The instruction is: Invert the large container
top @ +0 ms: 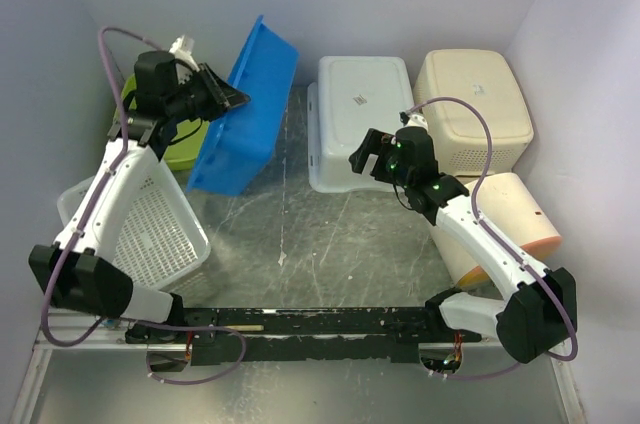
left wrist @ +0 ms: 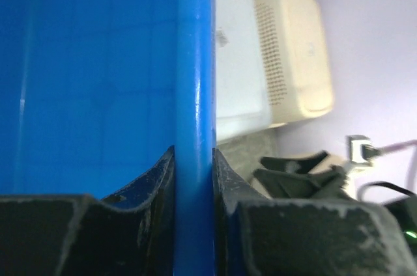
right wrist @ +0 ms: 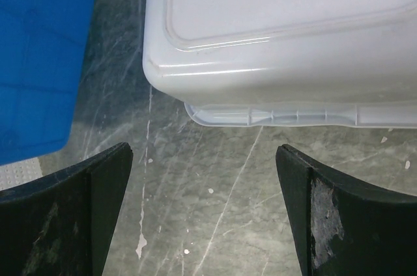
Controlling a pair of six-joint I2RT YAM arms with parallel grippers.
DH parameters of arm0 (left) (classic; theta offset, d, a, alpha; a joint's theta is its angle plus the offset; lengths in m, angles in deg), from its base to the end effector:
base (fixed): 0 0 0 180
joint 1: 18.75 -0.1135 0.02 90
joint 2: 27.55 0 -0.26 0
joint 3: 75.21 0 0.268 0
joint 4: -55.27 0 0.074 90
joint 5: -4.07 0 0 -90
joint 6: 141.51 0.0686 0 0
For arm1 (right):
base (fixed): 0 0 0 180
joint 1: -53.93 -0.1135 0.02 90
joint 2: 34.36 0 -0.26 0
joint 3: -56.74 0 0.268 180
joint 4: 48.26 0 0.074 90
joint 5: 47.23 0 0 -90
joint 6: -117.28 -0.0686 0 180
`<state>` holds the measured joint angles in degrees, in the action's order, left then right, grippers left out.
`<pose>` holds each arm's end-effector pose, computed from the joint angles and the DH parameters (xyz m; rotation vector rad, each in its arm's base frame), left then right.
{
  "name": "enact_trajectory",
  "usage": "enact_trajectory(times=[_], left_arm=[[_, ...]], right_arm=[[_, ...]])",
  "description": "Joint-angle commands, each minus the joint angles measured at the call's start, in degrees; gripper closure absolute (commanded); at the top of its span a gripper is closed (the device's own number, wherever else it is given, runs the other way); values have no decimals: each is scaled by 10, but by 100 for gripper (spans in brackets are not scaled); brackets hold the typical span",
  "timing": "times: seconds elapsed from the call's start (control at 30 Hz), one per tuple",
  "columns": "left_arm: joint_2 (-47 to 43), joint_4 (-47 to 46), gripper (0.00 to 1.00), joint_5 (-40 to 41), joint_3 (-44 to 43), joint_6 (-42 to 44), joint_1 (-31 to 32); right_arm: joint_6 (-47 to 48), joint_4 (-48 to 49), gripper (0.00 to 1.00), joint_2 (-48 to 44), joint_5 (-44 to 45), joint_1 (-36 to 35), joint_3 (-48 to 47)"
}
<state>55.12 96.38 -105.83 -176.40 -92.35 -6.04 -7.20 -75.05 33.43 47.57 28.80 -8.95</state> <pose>0.3547 -0.1039 0.4033 -0.2656 2.0476 -0.9374 0.2869 0.1282 0.2756 0.2250 2.1078 0.5447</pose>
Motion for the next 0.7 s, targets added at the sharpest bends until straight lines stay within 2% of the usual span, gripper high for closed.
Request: enact_trajectory(times=[0.0, 0.17, 0.47, 0.67], left_arm=[[-75, -337, 93, -131, 99, -182, -35], [-59, -493, 94, -184, 198, -297, -67], [-43, -574, 93, -187, 233, -359, -70], [-29, -712, 93, -186, 321, -484, -87]], right_arm=[[3, 4, 7, -4, 3, -1, 0], [8, -1, 7, 15, -11, -1, -11], [10, 0, 7, 20, -7, -1, -11], [8, 1, 7, 23, -10, -1, -12]])
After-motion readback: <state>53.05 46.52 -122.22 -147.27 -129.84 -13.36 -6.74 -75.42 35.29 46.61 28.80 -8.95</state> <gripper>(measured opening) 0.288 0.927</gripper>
